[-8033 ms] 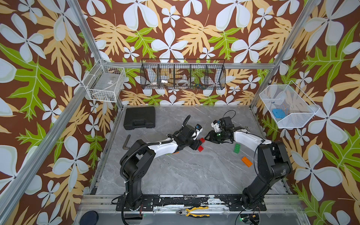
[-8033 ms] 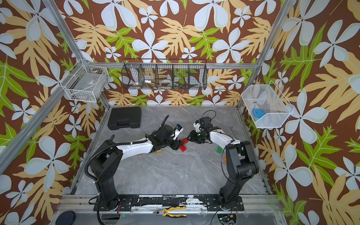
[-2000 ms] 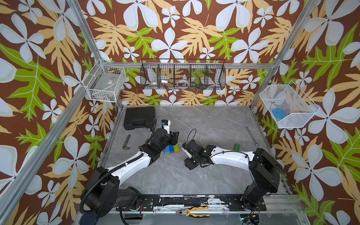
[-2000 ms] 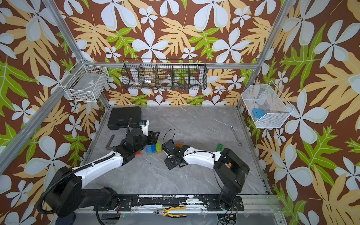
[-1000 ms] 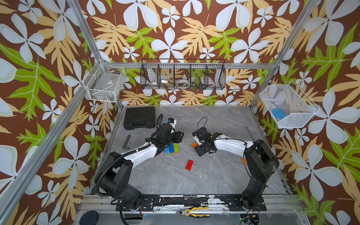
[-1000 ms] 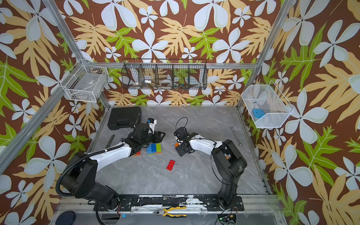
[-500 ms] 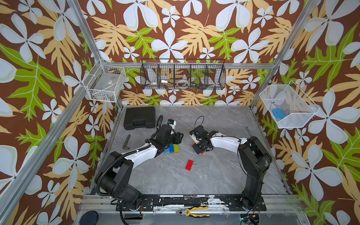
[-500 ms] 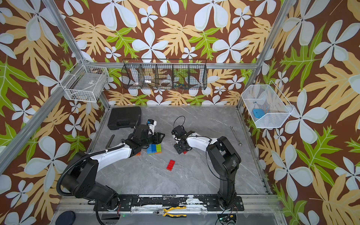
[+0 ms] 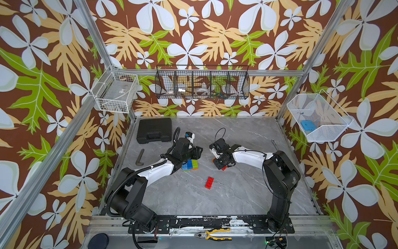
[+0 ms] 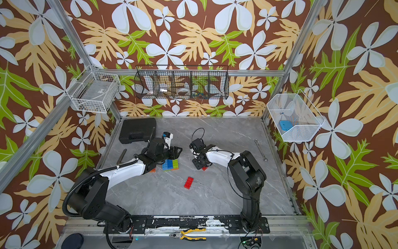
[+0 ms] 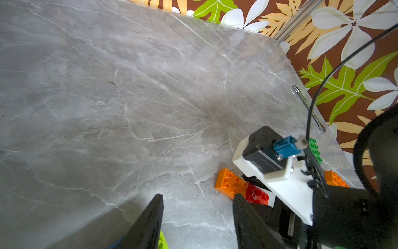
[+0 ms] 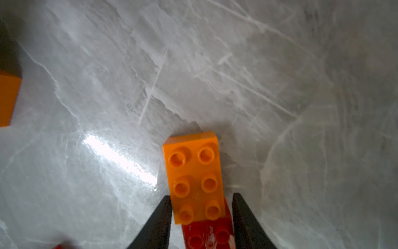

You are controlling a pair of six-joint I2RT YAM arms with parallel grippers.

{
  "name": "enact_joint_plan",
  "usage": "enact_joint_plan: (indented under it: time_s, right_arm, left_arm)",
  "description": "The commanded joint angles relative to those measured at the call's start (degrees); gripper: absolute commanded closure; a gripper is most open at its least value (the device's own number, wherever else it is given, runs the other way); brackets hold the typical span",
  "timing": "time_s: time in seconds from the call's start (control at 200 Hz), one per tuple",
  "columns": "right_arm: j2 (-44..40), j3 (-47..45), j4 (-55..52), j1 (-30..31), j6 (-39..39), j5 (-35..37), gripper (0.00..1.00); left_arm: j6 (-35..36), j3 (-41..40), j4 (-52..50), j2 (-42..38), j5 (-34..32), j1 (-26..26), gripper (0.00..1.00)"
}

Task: Assemble a rectangle with lego
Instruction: Adjust the lego brick at the center of the board.

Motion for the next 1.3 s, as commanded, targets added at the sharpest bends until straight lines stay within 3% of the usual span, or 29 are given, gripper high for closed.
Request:
enact_joint_plan:
  time_s: [0.0, 0.225, 0.43, 0.551, 0.656, 0.871, 1.111, 1.296]
  right_arm:
    - [0.3, 0.4, -0.5, 0.1, -0.1, -0.1, 0.58]
    - [0.4, 0.8, -0.8, 0.1, -0.1, 0.0, 0.59]
    - [-3.1, 2.1, -3.0, 0.1, 1.4, 2.9, 0.38]
    - [-9.9, 0.0, -6.2, -0.3, 4.3, 4.1, 0.36]
    - [-16.6, -6.6, -8.1, -0.8, 7.9, 0.0, 0.42]
    - [-24.1, -18.3, -8.1, -3.6, 18.2, -1.2, 0.69]
    - [-18.6, -20.4, 3.3, -3.5, 25.6, -7.2, 0.74]
    - [-15.5, -20.2, 4.9, -3.5, 26.6, -6.4, 0.75]
  left_arm:
    - [-0.1, -0.2, 1.7, -0.2, 0.4, 0.0, 0.46]
    - [0.1, -0.2, 1.8, -0.3, 0.5, 0.0, 0.46]
    - [0.5, -0.2, 0.6, -1.6, -1.3, 0.1, 0.46]
    - [1.6, 0.5, -2.6, -4.3, -3.5, 0.1, 0.46]
    - [2.5, -0.4, -3.5, -6.3, -4.1, 0.1, 0.46]
    - [-0.4, -2.8, 0.9, -5.9, -2.7, -0.3, 0.46]
    - [-0.5, -2.3, 1.6, -4.8, -2.5, -0.9, 0.47]
    - [0.1, -3.6, 1.7, -5.5, -3.1, -0.9, 0.47]
